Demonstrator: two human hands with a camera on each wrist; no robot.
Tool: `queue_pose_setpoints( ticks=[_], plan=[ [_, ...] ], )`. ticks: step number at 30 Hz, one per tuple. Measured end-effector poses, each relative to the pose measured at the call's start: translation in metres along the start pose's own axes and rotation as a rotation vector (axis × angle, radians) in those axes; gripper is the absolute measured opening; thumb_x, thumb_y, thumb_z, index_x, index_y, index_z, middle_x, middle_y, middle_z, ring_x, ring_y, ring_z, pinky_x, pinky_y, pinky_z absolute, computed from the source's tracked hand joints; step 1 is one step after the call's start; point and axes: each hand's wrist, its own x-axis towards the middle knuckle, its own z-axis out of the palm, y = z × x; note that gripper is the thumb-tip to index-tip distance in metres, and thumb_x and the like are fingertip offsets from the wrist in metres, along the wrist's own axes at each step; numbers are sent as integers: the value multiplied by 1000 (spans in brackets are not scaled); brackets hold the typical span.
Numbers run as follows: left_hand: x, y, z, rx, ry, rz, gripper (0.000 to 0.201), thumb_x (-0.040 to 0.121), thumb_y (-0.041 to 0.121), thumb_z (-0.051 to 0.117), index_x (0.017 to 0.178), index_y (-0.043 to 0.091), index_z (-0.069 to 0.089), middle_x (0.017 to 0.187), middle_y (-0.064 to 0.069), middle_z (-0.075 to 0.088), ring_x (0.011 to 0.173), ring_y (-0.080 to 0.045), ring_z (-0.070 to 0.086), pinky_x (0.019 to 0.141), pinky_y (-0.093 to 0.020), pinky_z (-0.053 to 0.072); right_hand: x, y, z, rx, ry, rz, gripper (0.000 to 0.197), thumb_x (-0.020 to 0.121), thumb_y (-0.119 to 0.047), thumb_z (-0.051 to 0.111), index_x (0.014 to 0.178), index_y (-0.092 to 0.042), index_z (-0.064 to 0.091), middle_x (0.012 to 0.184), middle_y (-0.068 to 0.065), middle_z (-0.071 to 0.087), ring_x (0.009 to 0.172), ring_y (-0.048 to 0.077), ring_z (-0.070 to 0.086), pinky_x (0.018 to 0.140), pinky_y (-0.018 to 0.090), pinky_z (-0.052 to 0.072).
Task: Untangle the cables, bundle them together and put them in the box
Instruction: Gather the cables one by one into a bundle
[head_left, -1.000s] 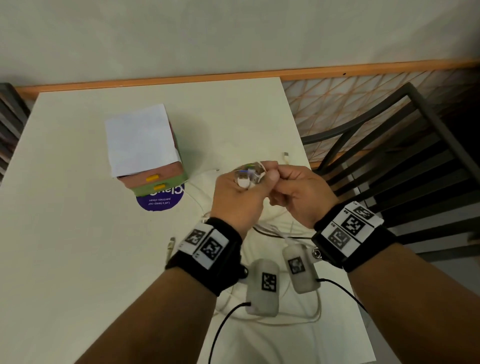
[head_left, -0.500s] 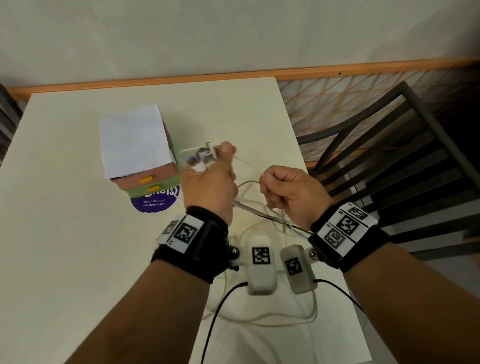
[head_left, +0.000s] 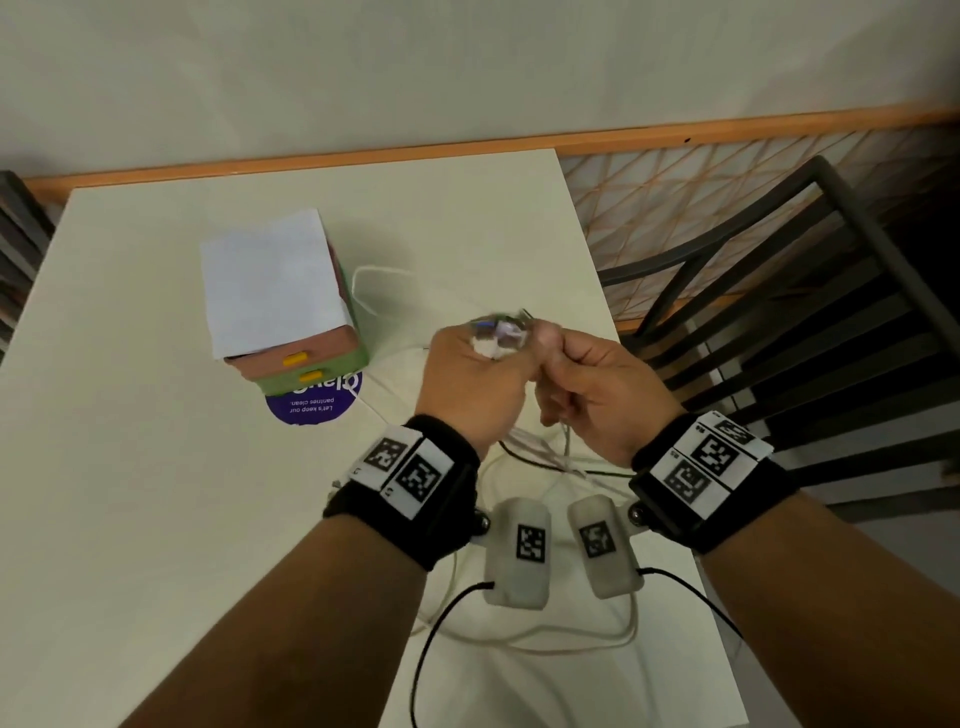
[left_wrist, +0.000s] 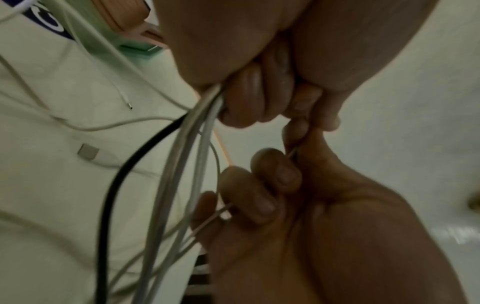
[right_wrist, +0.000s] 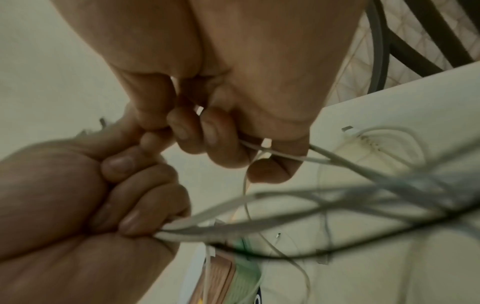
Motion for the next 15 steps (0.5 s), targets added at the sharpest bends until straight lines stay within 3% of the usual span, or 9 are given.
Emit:
queue_pose_setpoints(
  ticks=[2, 3, 4, 6, 8, 10, 12, 13, 15],
  plan=[
    [8, 2, 0, -156, 208, -39, 9, 86, 19, 76, 86, 13, 69, 70, 6, 69, 48, -4, 49, 59, -22, 45, -1, -1, -3, -15, -3, -8, 20, 88, -20, 52, 83, -8, 68, 55, 2, 42, 55, 22, 27, 56, 31, 28],
    [14, 4, -2, -295, 279, -78, 20, 86, 24, 77, 97, 10, 67, 75, 5, 69, 51, -5, 48, 65, -23, 42, -2, -1, -7, -46, 15, -6, 19, 87, -18, 53, 80, -6, 66, 56, 1, 47, 53, 19, 32, 56, 32, 28],
    [17, 3, -5, -376, 302, -111, 35, 86, 30, 77, 109, 7, 65, 70, 5, 65, 48, -7, 44, 58, -23, 41, -4, 0, -12, -82, 38, -2, 19, 86, -18, 53, 78, -6, 65, 56, -1, 51, 52, 16, 35, 56, 32, 28],
    [16, -5, -4, -248, 172, -118, 38, 87, 34, 74, 113, 6, 68, 52, 9, 53, 39, -8, 34, 44, -19, 32, -7, 2, -19, -108, 64, -2, 18, 87, -19, 53, 82, -7, 66, 54, -7, 50, 51, 13, 34, 56, 30, 29],
    [-1, -4, 7, -22, -52, -14, 13, 89, 23, 73, 91, 10, 74, 51, 11, 56, 37, -4, 40, 45, -20, 31, -8, 2, -18, -41, 38, -22, 17, 89, -19, 53, 91, -14, 69, 53, -11, 49, 52, 14, 30, 54, 26, 31],
    [-2, -1, 13, -18, 47, 5, 8, 87, 15, 74, 80, 15, 73, 60, 10, 65, 41, -2, 46, 50, -22, 34, -6, 3, -15, -18, 28, -32, 19, 90, -20, 53, 84, -19, 70, 53, -6, 44, 52, 16, 29, 52, 24, 32],
    [8, 6, 8, -272, 234, -61, 6, 88, 18, 74, 86, 14, 70, 62, 8, 64, 43, -7, 41, 49, -23, 32, -7, 5, -16, -52, 63, -22, 20, 89, -22, 54, 76, -14, 67, 51, -2, 37, 50, 16, 27, 50, 25, 26],
    [13, 6, 4, -349, 249, -73, 15, 89, 24, 73, 93, 10, 70, 58, 7, 58, 43, -10, 34, 45, -23, 29, -8, 7, -18, -55, 84, -8, 20, 88, -22, 55, 75, -12, 66, 50, -1, 34, 50, 17, 26, 51, 27, 22],
    [16, -2, 0, -231, 157, -75, 30, 88, 31, 75, 100, 5, 70, 54, 6, 48, 40, -11, 29, 41, -21, 26, -10, 11, -21, -27, 98, 9, 21, 88, -24, 55, 74, -14, 66, 51, 1, 33, 53, 19, 24, 53, 30, 23]
  ],
)
